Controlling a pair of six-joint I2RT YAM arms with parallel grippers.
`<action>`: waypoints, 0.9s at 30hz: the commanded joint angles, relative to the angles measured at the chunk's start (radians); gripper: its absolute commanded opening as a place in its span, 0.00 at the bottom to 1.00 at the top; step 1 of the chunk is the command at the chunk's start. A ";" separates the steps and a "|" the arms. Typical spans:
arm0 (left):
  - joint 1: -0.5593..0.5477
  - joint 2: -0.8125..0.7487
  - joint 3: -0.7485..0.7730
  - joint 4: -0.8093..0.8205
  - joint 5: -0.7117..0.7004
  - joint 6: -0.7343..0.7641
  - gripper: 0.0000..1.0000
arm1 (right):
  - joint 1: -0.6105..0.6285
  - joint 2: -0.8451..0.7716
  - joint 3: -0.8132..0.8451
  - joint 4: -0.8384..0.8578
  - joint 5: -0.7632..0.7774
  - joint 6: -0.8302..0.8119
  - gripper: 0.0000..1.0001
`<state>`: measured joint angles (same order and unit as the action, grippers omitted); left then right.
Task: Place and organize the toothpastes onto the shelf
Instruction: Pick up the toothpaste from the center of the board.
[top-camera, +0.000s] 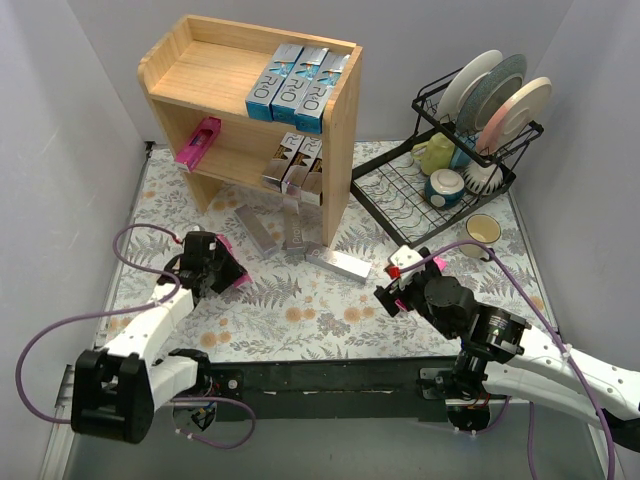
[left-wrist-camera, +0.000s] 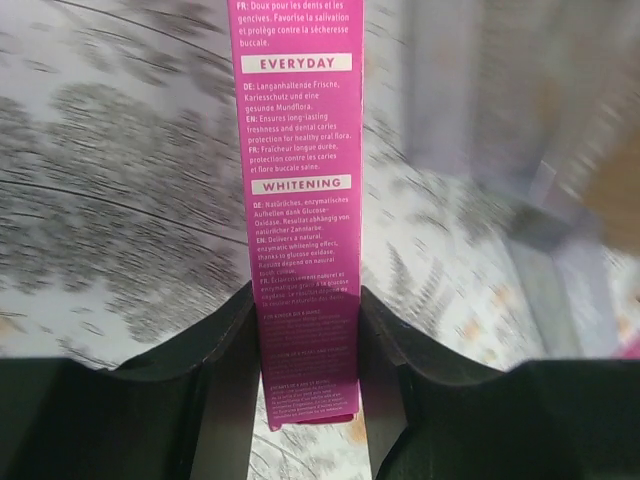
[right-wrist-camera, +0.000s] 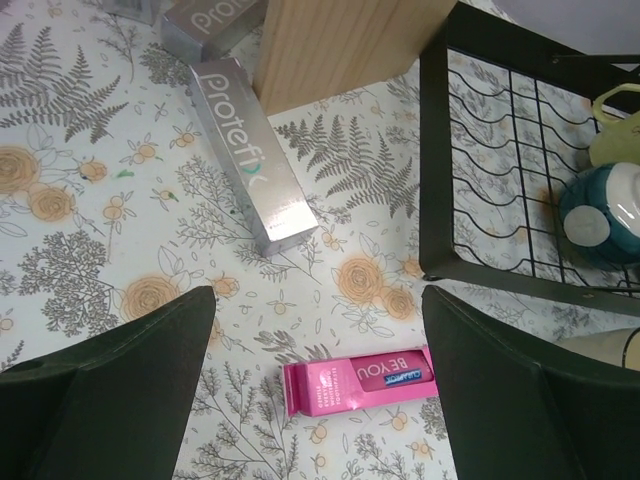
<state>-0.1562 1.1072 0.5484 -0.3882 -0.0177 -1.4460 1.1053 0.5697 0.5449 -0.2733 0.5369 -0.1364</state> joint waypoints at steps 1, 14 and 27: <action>-0.032 -0.173 -0.027 0.046 0.225 0.032 0.30 | -0.004 0.018 0.047 0.043 -0.070 0.066 0.92; -0.068 -0.483 -0.099 0.193 0.768 -0.016 0.29 | -0.045 0.150 0.056 0.318 -0.359 0.253 0.95; -0.254 -0.515 -0.179 0.463 0.882 -0.171 0.29 | -0.410 0.323 0.027 0.756 -0.979 0.645 0.96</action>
<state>-0.3336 0.5781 0.3798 -0.0574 0.8272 -1.5703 0.7372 0.8528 0.5625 0.2325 -0.2237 0.3408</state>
